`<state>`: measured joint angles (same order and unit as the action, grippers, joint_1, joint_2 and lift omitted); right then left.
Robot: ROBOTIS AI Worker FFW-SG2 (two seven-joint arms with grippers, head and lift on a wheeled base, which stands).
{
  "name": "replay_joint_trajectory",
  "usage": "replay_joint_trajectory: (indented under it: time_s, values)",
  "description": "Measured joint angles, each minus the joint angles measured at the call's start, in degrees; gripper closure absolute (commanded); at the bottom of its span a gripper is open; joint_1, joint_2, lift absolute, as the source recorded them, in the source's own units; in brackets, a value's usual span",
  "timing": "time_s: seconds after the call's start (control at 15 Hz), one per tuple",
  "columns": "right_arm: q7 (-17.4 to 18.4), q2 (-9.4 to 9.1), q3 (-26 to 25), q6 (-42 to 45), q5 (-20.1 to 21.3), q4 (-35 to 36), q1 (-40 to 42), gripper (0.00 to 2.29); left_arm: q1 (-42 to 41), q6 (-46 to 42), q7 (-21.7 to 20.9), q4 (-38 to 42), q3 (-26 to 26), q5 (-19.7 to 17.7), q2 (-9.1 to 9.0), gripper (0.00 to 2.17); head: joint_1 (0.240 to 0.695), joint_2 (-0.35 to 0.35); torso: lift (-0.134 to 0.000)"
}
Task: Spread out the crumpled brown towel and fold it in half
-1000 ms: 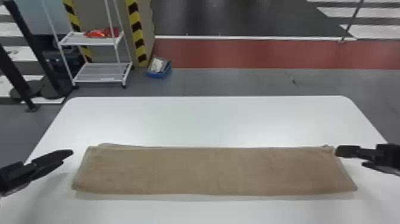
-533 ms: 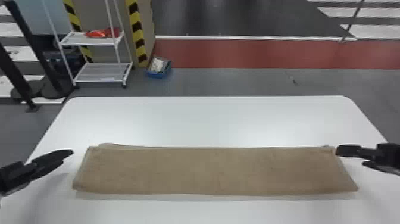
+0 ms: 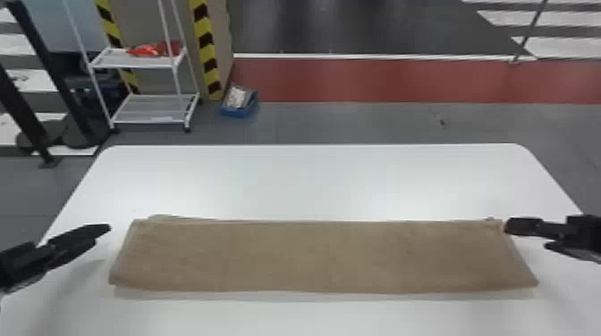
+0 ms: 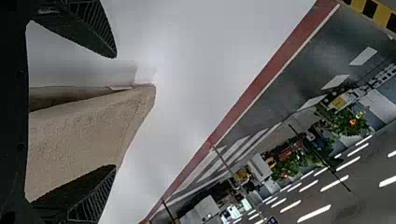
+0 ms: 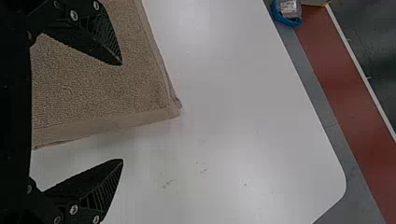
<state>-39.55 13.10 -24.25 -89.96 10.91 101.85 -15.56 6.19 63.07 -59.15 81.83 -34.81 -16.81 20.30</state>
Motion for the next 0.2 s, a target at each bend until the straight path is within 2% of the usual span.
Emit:
replay_joint_trajectory:
  time_s: [0.2]
  values:
    - [0.0, 0.0, -0.1, 0.0, 0.0, 0.0, 0.2, 0.16, -0.1, 0.0, -0.1, 0.0, 0.0, 0.1, 0.0, 0.04, 0.695, 0.0, -0.125]
